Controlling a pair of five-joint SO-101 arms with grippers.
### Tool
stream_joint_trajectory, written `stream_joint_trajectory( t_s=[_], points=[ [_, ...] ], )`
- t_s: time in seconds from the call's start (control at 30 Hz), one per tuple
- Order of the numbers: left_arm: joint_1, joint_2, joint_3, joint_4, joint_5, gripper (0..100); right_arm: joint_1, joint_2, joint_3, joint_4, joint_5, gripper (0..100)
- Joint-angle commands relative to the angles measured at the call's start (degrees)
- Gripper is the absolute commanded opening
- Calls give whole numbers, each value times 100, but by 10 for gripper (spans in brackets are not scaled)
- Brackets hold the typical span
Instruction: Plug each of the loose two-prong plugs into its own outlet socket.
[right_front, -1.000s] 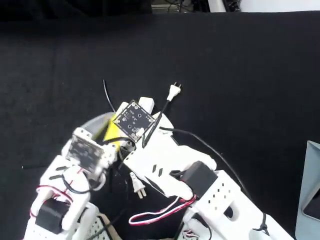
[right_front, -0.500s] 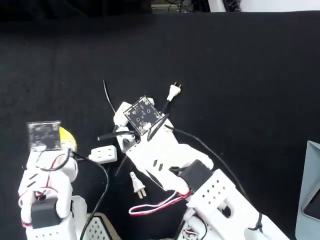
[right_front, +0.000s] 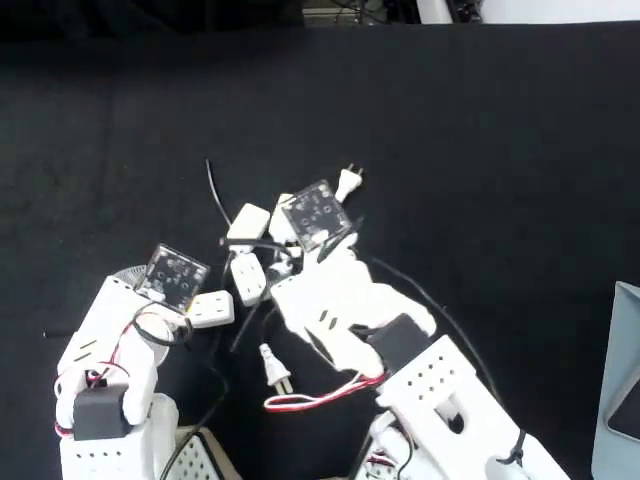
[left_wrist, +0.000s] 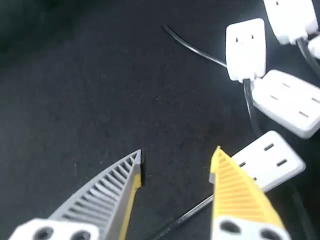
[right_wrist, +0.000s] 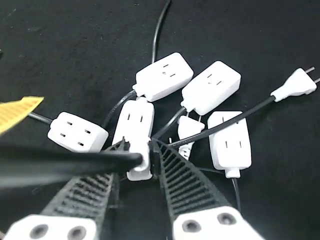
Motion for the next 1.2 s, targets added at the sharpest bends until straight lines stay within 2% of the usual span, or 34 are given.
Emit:
stream_joint_trajectory(
  t_s=[0.0, 0.23, 0.37, 0.57, 1.03, 1.1, 1.17],
  points=[
    [268, 633, -338, 18, -466, 238, 79, -57, -4, -114, -62, 11],
    [760, 2901, -1516, 114, -607, 238, 220, -57, 31, -79, -62, 11],
    [1051, 4211, -2009, 352, -1231, 240, 633, -57, 31, -79, -62, 12],
    [1086, 5697, -2607, 273, -2057, 243, 712, -75, 92, -97, -62, 12],
    [1209, 7877, -2730, -1969, -2110, 238, 721, -75, 145, -114, -62, 12],
    [1191, 8026, -2730, -2084, -1978, 230, 721, -75, 145, -114, -62, 12],
    [1182, 8009, -2756, -2101, -1635, 179, 721, -75, 145, -114, -62, 12]
  ],
)
